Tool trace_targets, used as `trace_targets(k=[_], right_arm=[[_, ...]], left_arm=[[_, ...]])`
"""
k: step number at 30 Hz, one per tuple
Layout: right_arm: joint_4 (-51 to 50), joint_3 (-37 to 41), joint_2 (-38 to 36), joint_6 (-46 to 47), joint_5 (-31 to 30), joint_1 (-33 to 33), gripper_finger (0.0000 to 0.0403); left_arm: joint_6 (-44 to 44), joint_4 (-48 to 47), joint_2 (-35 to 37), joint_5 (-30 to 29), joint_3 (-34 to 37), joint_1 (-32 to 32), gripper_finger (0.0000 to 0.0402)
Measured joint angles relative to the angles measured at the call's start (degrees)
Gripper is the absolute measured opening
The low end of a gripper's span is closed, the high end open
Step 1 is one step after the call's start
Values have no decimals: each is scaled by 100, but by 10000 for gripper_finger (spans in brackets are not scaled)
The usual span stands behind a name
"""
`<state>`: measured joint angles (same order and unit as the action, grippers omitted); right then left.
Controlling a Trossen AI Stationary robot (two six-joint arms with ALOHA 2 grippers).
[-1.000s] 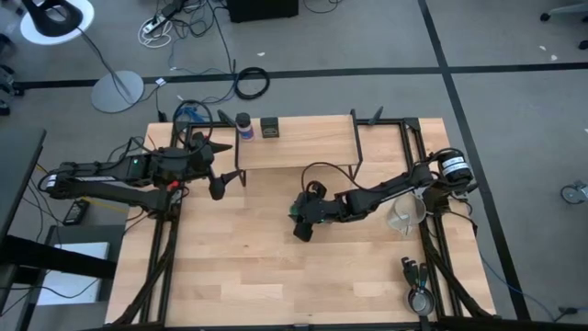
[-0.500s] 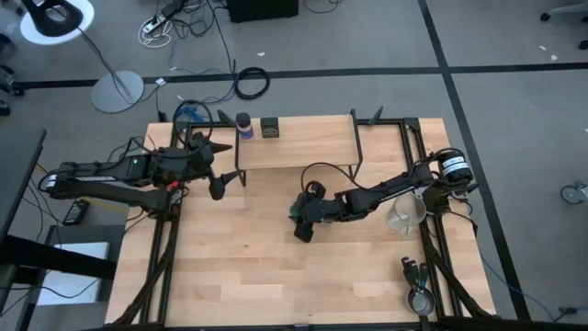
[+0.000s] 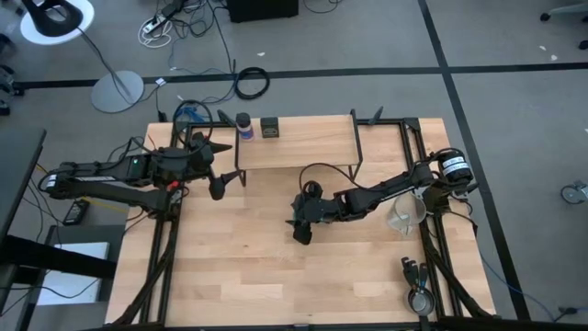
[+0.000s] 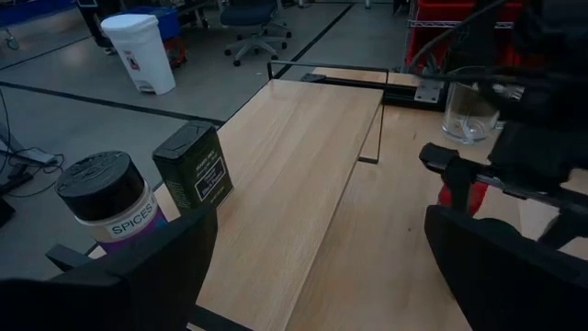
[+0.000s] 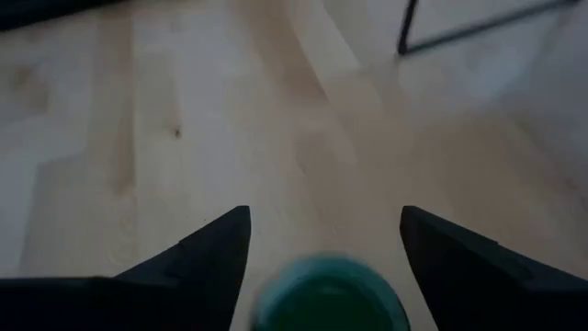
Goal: Shelf spices
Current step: Remove the black seasoning bottle from the shelf
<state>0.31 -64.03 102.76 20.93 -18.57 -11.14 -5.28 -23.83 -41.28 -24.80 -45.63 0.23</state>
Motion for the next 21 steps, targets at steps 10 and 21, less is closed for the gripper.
trace_targets(k=[10, 21], right_arm=[[-9, -1002, -4, -1940, -754, 26, 268], [9, -2068, -7, -3691, -1318, 843, 270]], left_arm=[[-81, -46, 0, 0, 0, 0, 394], [-83, -60, 1, 0, 0, 0, 394]])
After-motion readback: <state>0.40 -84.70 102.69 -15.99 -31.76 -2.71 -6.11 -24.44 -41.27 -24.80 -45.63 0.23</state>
